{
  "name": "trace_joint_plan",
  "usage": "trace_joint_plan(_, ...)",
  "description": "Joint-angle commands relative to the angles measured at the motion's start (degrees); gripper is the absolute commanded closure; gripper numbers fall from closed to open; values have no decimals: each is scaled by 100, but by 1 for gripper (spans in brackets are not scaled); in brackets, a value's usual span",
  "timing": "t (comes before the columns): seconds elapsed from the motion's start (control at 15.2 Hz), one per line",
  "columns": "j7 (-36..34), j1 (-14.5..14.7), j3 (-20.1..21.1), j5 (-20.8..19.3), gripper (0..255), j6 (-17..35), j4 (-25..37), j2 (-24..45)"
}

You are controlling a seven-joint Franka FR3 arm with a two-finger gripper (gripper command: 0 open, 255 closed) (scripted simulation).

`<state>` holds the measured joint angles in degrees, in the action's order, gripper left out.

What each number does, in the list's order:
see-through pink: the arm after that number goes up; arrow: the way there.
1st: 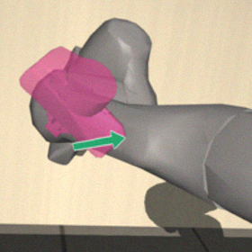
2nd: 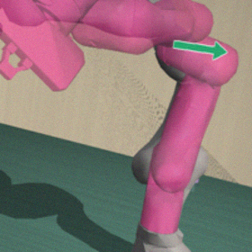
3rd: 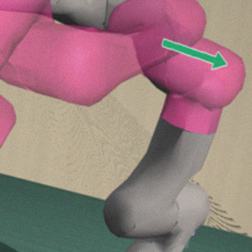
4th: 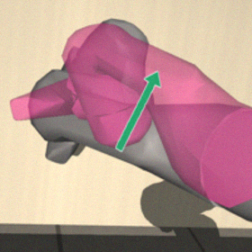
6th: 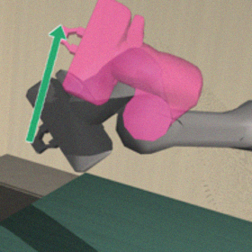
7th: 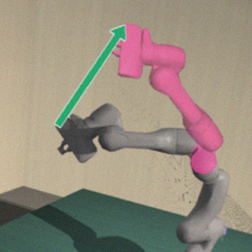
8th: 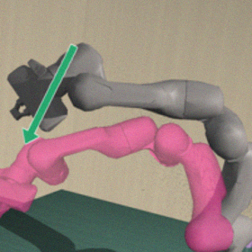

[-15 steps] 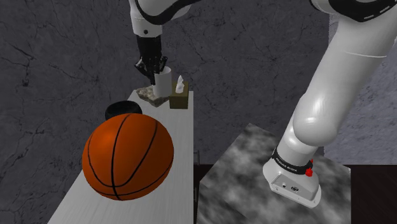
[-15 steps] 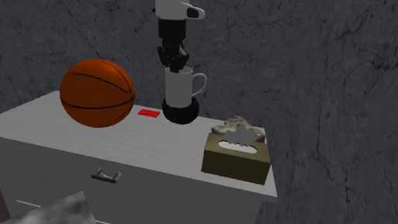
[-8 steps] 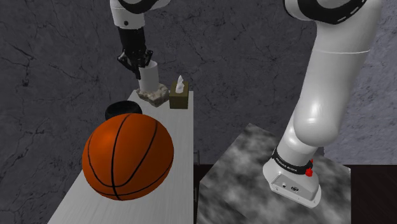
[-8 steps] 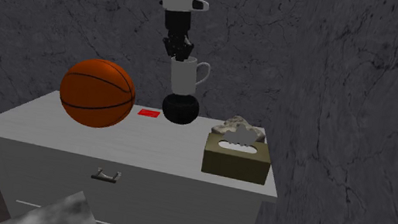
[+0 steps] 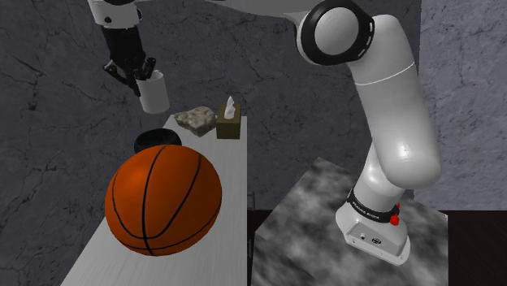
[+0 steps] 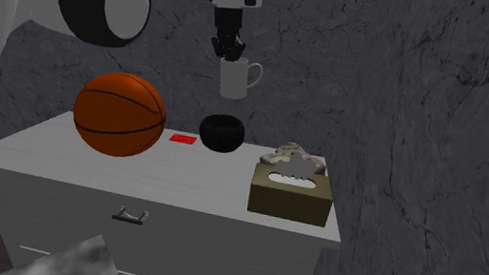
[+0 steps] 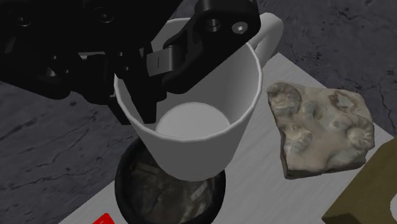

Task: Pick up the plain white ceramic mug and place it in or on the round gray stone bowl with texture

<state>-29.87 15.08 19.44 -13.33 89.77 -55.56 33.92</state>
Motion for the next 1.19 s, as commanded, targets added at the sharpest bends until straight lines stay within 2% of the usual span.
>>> trace_joint_plan(0.0,24,360,-85,-182,255,-624,1467,833)
trace_joint_plan(0.4,-75,124,-34,-96,255,151,249,417)
trace_joint_plan(1.12,-188,-79,-19,-73,255,1208,-1046,202)
